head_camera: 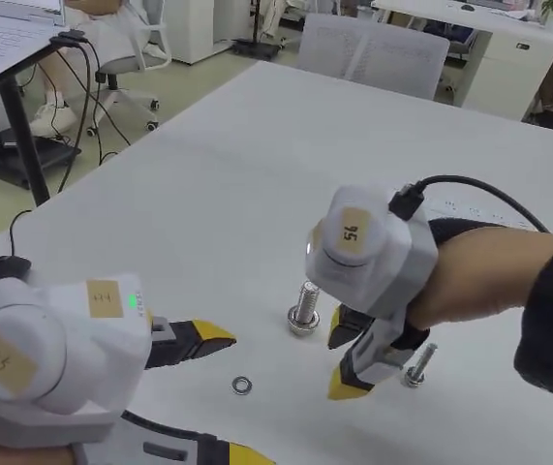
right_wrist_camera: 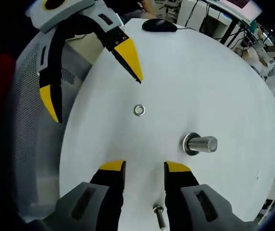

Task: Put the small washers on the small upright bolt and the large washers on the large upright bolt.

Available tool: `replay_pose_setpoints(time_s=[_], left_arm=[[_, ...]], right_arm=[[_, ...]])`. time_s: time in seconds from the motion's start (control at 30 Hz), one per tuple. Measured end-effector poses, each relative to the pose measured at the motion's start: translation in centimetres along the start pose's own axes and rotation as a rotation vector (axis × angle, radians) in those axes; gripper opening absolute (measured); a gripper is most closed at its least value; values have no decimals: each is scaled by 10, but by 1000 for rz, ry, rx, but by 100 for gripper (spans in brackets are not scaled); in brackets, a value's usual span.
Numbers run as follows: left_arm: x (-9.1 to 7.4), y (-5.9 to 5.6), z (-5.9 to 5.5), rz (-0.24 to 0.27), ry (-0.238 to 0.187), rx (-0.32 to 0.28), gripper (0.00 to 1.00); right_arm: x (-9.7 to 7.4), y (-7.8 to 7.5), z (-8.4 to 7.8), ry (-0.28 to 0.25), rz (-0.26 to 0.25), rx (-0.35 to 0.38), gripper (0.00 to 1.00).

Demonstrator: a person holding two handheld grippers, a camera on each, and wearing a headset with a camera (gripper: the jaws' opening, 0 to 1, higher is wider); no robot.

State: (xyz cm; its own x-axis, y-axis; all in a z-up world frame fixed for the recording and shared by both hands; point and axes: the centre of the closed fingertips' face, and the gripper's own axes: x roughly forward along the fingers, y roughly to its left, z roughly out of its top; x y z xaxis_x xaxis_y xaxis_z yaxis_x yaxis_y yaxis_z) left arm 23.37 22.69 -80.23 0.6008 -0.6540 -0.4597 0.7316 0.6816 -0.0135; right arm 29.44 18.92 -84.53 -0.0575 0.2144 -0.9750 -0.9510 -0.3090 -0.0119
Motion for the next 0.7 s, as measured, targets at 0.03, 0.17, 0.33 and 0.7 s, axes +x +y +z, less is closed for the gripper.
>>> replay_pose_setpoints(time_s=[0.03, 0.17, 0.33, 0.7], left_arm=[[0, 0, 0, 0, 0, 1, 66], [0, 0, 0, 1, -1, 0, 66], [0, 0, 0, 4, -2, 0, 66], [-1, 2, -2, 15, 6, -3, 66]], right_arm=[[1, 1, 3, -1, 3, -6, 33], [4, 5, 13, -4, 11, -27, 33], [9, 9, 23, -5, 22, -53, 33], [24, 13, 50, -38, 40, -82, 31]])
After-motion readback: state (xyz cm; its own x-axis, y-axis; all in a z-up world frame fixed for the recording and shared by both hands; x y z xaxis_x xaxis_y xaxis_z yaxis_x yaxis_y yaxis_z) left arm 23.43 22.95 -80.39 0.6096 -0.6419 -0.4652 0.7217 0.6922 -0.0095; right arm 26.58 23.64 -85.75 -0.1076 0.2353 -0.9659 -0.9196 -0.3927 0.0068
